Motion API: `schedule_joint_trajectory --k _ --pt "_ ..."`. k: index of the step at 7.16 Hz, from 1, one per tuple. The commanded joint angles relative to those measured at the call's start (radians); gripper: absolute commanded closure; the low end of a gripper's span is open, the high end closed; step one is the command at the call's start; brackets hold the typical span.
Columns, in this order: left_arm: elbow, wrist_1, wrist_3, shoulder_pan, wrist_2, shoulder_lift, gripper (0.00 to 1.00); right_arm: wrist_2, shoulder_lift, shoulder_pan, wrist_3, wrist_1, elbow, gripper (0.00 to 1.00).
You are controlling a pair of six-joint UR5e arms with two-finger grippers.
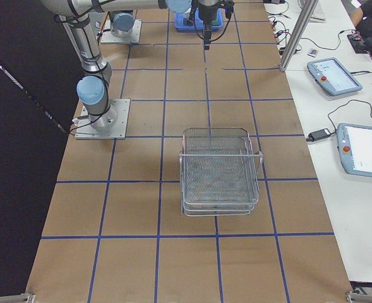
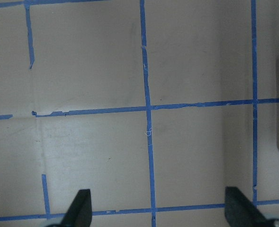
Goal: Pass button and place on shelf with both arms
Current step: 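Close the left gripper on the red push button and lift it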
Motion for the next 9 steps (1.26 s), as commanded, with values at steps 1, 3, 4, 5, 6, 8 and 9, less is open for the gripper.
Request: schedule_joint_trajectory --k 1,3,4,5,6,8,9 --pt "0.011 0.001 -0.040 -0.004 -0.014 0.011 1.00 0.001 -0.001 0.001 0.001 0.000 0.000 0.00" --pt "0.086 -0.051 -0.046 -0.007 -0.058 0.054 1.00 0.001 -0.001 0.001 0.001 0.000 0.000 0.00" --pt "0.168 -0.246 -0.104 -0.010 -0.148 0.085 1.00 0.001 -0.001 0.001 0.002 0.000 0.000 0.00" --pt "0.248 -0.411 -0.149 -0.019 -0.272 0.115 1.00 0.001 -0.001 -0.001 0.001 0.000 0.000 0.00" --pt "0.273 -0.509 -0.216 -0.041 -0.410 0.137 1.00 0.001 -0.001 -0.001 0.001 0.000 0.000 0.00" --pt "0.286 -0.568 -0.386 -0.181 -0.717 0.169 1.00 0.001 -0.001 -0.005 0.002 -0.002 0.000 0.00" --pt "0.284 -0.567 -0.474 -0.241 -0.908 0.195 1.00 0.004 0.001 -0.016 0.001 -0.005 -0.002 0.00"
